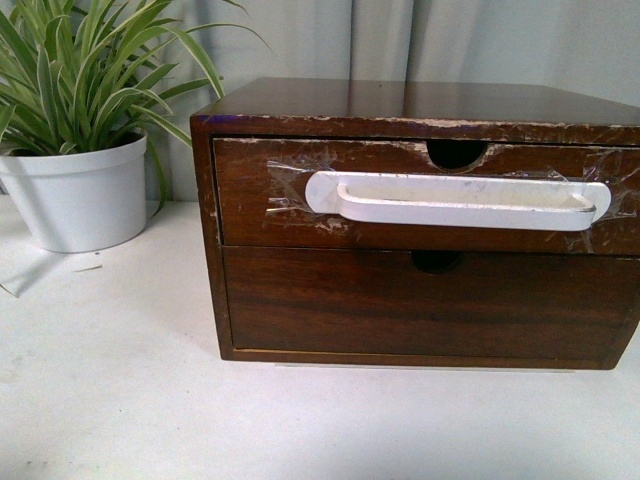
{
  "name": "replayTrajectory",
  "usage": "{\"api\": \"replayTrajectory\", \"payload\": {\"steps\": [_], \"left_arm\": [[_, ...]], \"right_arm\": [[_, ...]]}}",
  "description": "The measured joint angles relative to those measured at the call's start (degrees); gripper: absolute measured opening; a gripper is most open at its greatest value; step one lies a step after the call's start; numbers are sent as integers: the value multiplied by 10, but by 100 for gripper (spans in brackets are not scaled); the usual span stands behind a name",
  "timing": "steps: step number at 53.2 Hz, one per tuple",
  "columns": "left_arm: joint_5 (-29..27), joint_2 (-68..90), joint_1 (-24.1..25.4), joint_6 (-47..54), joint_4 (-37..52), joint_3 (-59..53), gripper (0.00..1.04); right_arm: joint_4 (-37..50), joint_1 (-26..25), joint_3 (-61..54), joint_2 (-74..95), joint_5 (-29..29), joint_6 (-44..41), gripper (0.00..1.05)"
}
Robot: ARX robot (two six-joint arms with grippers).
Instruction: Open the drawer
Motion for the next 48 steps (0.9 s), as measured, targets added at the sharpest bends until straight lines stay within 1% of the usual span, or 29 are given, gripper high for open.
{"api": "replayTrajectory", "payload": {"steps": [1, 2, 3, 5, 7, 8, 11, 15, 17, 21, 24, 27, 30, 39, 48], "left_arm": [[-19, 7, -7, -3, -2, 2, 99], [-61, 22, -22, -8, -4, 6, 99], [-88, 35, -34, -12, -7, 9, 99], [-112, 52, -49, -13, -7, 14, 99], [-111, 75, -61, -10, -1, 23, 99], [-103, 88, -65, -4, 2, 28, 99], [-33, 146, -71, 28, 13, 59, 99], [60, 222, -67, 102, 38, 100, 99], [97, 252, -65, 135, 41, 120, 99], [162, 302, -63, 196, 40, 159, 99], [236, 358, -62, 260, 28, 207, 99], [291, 397, -63, 300, 7, 247, 99], [344, 438, -66, 343, -32, 298, 99], [418, 525, -85, 448, -147, 420, 99], [454, 605, -110, 517, -253, 535, 99]], "right_arm": [[-1, -2, 2, 7, -8, 0, 96], [-1, -4, 6, 19, -21, 0, 96], [-2, -5, 8, 26, -23, 0, 96], [-2, -8, 20, 50, -42, -4, 96], [-1, -12, 31, 71, -56, -10, 96], [3, -16, 44, 92, -70, -22, 96], [13, -25, 84, 152, -101, -56, 96], [0, -23, 139, 224, -124, -125, 96], [-7, -19, 155, 245, -130, -144, 96], [-38, -9, 202, 293, -149, -211, 96], [-65, -2, 245, 329, -165, -263, 96], [-91, 4, 288, 362, -172, -311, 96], [-115, 10, 320, 388, -179, -346, 96], [-196, 19, 405, 451, -205, -425, 96], [-261, 21, 476, 511, -213, -502, 96]]}}
